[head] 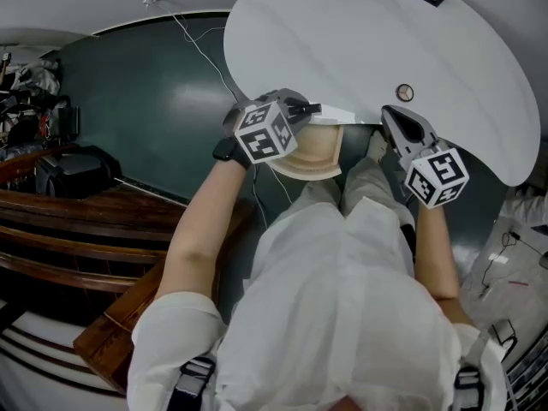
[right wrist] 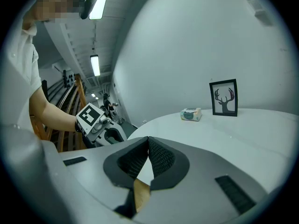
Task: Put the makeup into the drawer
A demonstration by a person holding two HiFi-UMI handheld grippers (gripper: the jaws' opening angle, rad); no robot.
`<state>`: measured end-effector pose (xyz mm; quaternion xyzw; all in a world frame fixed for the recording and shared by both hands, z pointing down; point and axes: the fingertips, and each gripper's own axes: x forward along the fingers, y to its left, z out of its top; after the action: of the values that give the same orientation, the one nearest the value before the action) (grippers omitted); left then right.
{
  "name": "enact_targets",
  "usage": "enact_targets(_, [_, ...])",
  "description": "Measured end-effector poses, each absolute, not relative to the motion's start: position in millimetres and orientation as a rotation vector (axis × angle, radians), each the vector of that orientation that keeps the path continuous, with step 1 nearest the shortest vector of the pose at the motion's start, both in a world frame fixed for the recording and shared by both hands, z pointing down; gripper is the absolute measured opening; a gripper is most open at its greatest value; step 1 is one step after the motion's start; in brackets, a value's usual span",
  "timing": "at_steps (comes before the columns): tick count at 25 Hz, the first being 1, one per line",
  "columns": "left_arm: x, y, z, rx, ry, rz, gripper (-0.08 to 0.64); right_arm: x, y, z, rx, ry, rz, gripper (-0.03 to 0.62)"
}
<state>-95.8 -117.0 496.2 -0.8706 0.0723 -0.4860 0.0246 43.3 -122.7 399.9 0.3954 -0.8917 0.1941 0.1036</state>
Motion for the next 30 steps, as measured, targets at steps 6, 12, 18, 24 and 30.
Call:
enact_targets(6, [-108, -80, 507, -2.693, 0.178, -1.517, 0.095, 24, -92, 403, 1.166, -2.628, 0.568, 0.009])
enact_targets(12, [-99, -55, 535, -2.683, 0.121, -1.53, 0.095, 25, -74, 413, 1.177, -2.615, 0.565, 0.009])
enact_targets(18, [-86, -33, 573, -2.669, 0.073, -1.573, 0.095, 38, -62, 424, 1.208, -2.614, 0.585, 0.009])
enact_targets(24, [-73, -29, 611, -2.646, 0.064, -1.617, 0.095, 55, -60, 436, 1.216, -2.632, 0.617, 0.009])
enact_targets(30, [-66, -29, 656, -2.602, 0.02, -1.684, 0.095, 67, -56, 442, 1.219, -2.67, 0.625, 0.009])
